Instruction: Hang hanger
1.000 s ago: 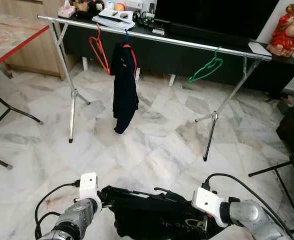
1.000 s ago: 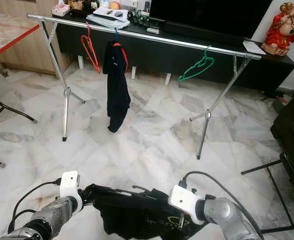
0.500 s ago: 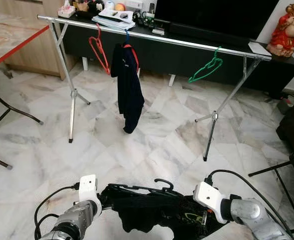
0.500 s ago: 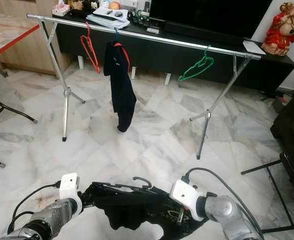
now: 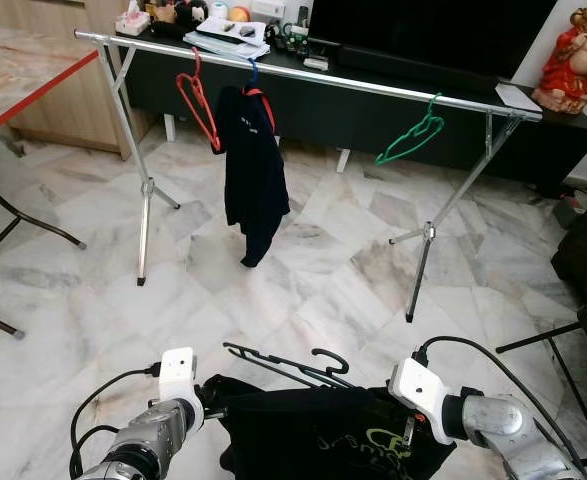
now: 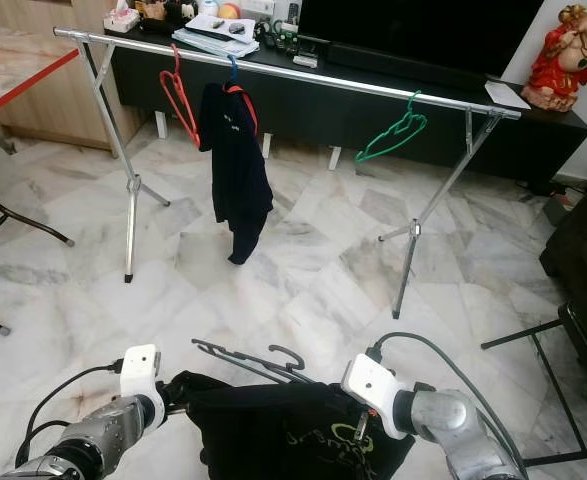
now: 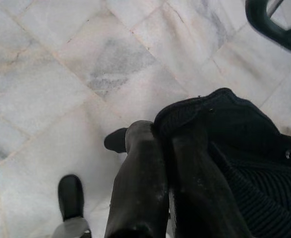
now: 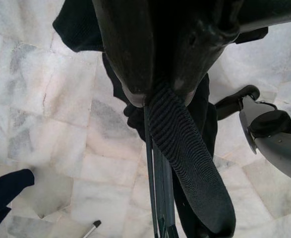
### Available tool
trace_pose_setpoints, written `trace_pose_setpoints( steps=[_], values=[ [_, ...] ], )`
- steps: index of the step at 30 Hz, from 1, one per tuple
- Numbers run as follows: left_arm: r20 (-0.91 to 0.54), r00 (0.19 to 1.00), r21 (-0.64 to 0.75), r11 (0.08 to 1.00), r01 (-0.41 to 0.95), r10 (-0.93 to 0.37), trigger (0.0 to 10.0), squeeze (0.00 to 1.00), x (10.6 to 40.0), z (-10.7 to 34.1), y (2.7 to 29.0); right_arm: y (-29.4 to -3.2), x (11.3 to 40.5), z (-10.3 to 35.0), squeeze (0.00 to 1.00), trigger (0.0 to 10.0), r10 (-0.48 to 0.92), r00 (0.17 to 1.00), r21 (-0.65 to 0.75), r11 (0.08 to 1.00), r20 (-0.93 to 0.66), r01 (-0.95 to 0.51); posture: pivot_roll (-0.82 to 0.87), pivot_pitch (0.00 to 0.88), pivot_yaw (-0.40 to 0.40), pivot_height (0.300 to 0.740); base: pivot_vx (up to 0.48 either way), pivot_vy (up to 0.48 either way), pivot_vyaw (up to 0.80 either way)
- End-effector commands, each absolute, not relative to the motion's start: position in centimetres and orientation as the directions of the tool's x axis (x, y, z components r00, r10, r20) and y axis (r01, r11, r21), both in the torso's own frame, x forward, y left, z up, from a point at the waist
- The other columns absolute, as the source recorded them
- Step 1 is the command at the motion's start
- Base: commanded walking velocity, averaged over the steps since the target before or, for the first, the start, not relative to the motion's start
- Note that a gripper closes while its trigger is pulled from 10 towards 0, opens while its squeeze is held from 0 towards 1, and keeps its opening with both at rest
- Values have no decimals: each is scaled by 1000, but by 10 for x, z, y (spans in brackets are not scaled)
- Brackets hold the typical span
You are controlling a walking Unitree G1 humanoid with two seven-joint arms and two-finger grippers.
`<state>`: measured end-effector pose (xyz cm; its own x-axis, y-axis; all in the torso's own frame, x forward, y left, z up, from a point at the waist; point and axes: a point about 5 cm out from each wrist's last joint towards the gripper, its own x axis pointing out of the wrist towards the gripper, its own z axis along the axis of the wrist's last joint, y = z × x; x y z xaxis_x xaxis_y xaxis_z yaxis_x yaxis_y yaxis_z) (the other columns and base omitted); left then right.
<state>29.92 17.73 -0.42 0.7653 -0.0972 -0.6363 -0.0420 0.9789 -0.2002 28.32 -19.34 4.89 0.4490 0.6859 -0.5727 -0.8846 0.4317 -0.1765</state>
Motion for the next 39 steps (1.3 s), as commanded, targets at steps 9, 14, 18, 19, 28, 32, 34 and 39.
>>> trace_pose_setpoints(
  steps=[9, 14, 18, 19, 28, 32, 34, 39],
  values=[
    [-580, 812, 44, 994, 100, -56, 8863, 1000, 304, 8, 203, -210, 289, 50, 0, 10000, 631, 474, -188, 466, -614, -865, 0, 108, -149, 740, 0, 0, 0],
    [-530, 842, 122, 973, 198, -104, 10000, 1000, 312, 19, 203, -204, 287, 44, 0, 10000, 646, 395, -135, 413, -653, -900, 0, 99, -146, 740, 0, 0, 0],
    [-467, 841, 188, 899, 396, -273, 10000, 1000, 316, 34, 197, -198, 286, 36, 0, 10000, 640, 266, -71, 314, -721, -947, 11, 89, -147, 740, 0, 0, 0],
    [-464, 831, 193, 881, 432, -306, 10000, 1000, 315, 36, 197, -197, 287, 35, 0, 10000, 623, 244, -69, 292, -743, -954, 11, 89, -147, 740, 0, 0, 0],
    [-486, 635, 137, 665, 734, -601, 10000, 1000, 294, 45, 188, -183, 301, 34, 0, 10000, 491, 214, -152, 163, -844, -975, 41, 82, -156, 740, 0, 0, 0],
    [-547, 563, 168, 578, 798, -619, 10000, 0, 288, 40, 185, -170, 310, 38, 0, 10000, 490, 243, -193, 152, -837, -969, 52, 92, -162, 740, 0, 0, 0],
    [-547, 570, 206, 561, 802, -613, 10000, 0, 290, 40, 179, -155, 320, 47, 0, 10000, 530, 270, -215, 165, -804, -963, 53, 97, -165, 740, 0, 0, 0],
    [-504, 608, 238, 578, 781, -614, 10000, 0, 296, 46, 169, -146, 325, 53, 0, 10000, 541, 279, -231, 156, -793, -960, 45, 103, -165, 740, 0, 0, 0]
  ],
)
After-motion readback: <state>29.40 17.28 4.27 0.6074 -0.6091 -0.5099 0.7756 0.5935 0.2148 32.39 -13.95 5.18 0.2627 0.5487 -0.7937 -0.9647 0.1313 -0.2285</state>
